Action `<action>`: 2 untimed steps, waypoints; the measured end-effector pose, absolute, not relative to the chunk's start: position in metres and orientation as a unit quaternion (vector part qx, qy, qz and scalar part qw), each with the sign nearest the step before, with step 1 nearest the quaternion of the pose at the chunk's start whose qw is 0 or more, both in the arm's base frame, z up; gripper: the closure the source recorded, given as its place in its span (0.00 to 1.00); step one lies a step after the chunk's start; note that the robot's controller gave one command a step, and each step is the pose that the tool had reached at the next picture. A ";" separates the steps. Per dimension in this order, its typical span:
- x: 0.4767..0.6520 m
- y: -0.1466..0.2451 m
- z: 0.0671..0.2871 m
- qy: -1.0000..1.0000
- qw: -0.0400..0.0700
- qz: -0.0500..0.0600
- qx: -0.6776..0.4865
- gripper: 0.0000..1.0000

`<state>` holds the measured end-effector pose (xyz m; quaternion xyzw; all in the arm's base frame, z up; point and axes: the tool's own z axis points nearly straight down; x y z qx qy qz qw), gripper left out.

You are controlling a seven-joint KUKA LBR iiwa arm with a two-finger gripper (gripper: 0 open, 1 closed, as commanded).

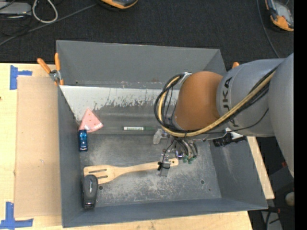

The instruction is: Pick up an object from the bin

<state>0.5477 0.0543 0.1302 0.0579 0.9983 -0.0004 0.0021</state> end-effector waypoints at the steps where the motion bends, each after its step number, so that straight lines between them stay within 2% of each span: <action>1: 0.529 0.120 0.098 1.000 -0.008 0.001 0.018 0.00; 2: 0.524 0.127 0.067 1.000 0.002 -0.001 0.003 0.00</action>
Offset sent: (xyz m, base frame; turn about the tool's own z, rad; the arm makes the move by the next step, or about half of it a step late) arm -0.0226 0.0726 -0.0602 -0.1096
